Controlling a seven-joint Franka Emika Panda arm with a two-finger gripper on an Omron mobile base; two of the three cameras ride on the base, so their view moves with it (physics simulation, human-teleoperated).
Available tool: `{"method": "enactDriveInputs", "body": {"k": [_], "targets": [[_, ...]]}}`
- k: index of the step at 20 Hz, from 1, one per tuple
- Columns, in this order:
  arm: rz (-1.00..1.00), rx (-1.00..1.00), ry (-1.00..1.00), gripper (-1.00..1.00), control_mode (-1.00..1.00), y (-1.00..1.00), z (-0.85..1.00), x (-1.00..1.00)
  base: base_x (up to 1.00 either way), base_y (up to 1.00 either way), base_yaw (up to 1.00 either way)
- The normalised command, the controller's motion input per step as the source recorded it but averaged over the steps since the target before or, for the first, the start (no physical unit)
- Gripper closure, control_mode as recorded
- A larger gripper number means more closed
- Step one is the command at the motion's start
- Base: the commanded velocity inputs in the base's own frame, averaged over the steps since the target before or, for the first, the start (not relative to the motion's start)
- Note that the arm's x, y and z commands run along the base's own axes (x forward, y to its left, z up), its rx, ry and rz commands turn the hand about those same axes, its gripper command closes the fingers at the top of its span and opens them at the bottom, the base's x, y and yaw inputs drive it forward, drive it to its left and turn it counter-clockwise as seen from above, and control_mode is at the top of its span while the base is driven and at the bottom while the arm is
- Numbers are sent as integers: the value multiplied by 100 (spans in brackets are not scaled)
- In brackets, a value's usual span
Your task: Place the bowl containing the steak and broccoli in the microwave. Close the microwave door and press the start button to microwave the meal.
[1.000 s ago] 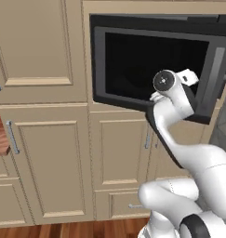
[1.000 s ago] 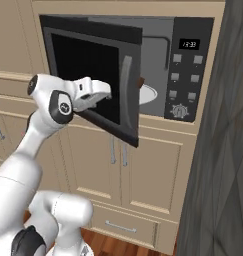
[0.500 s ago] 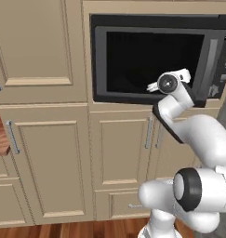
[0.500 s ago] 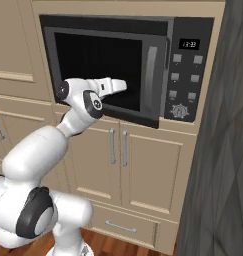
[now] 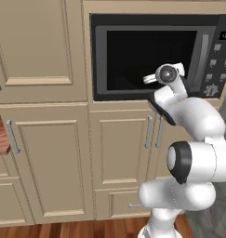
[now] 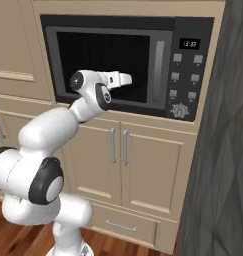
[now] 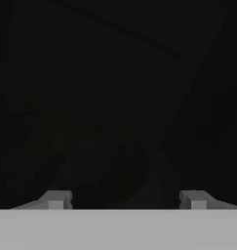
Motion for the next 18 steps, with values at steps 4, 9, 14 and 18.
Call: {"method": "enactDriveInputs", "body": {"k": [4, 9, 14, 18], "targets": [[1, 11, 0, -100, -100, 0, 51, 33, 0, 0, 0], [0, 1, -3, -100, -100, 12, 70, -78, 0, 0, 0], [-5, 8, -20, -100, -100, 10, 21, -100, 0, 0, 0], [-19, 26, -7, -100, -100, -1, 7, -97, 0, 0, 0]]}}
